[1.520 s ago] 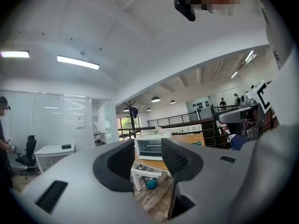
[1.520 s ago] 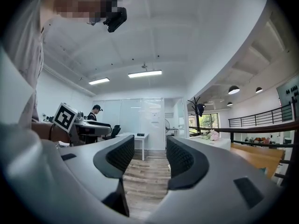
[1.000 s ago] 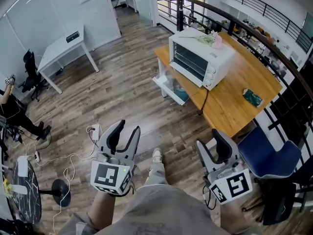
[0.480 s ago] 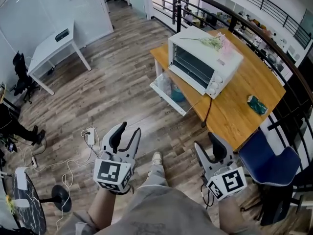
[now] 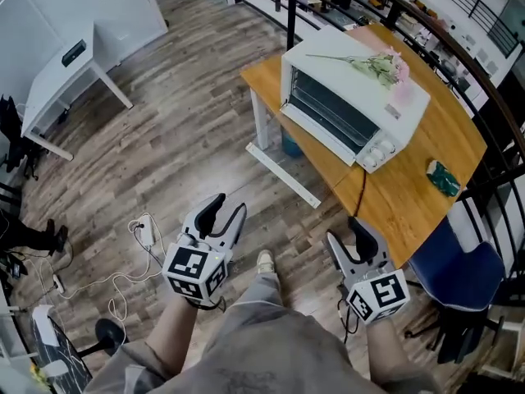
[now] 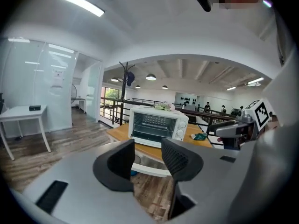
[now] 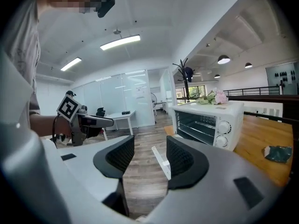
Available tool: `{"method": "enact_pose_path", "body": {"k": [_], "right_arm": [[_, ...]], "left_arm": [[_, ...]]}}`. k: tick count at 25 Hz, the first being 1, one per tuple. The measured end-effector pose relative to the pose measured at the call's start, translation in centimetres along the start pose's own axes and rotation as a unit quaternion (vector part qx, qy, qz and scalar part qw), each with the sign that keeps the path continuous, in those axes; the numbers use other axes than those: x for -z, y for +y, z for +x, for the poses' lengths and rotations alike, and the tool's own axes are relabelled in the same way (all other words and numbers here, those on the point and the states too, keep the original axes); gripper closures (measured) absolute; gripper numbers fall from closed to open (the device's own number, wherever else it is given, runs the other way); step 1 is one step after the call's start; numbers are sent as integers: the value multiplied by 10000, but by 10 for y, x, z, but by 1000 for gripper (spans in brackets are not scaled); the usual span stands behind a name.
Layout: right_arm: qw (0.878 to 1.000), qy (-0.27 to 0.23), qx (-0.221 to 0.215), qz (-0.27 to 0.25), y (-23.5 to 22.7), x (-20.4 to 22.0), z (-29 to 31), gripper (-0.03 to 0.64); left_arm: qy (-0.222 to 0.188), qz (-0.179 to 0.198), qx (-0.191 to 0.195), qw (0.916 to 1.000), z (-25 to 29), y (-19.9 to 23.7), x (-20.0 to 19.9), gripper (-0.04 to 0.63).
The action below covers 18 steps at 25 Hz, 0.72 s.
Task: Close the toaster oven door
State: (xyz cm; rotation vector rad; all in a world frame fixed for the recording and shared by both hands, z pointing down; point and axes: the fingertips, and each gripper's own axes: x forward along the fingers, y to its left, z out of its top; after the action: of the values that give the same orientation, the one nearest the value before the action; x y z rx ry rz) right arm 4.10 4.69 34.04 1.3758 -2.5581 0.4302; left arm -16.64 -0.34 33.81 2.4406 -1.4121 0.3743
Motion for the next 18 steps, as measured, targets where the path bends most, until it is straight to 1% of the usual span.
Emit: {"method": "enact_pose_path", "body": {"k": [2, 5, 8, 10, 11, 13, 18], "right_arm": [[9997, 178, 104, 120, -10, 11, 21, 400], [9987, 403, 196, 248, -18, 29, 44, 400], [9974, 569, 228, 384, -25, 49, 63, 400], [9958, 721, 251, 504, -32, 68, 72, 394], [9945, 826, 270, 577, -35, 79, 75, 390], [9920, 1032, 272, 679, -40, 99, 80, 388], [9872, 1352, 279, 794, -56, 141, 97, 385]], "left_arm": [[182, -262, 222, 9992, 22, 10, 11, 400], [473, -617, 494, 9958, 47, 24, 31, 400], [696, -1008, 633, 9904, 70, 40, 50, 400], [912, -1225, 762, 9853, 89, 45, 67, 400], [1044, -1258, 831, 9830, 98, 45, 77, 400], [1257, -1210, 897, 9806, 113, 45, 95, 400], [1442, -1238, 808, 9784, 142, 53, 120, 400]]}}
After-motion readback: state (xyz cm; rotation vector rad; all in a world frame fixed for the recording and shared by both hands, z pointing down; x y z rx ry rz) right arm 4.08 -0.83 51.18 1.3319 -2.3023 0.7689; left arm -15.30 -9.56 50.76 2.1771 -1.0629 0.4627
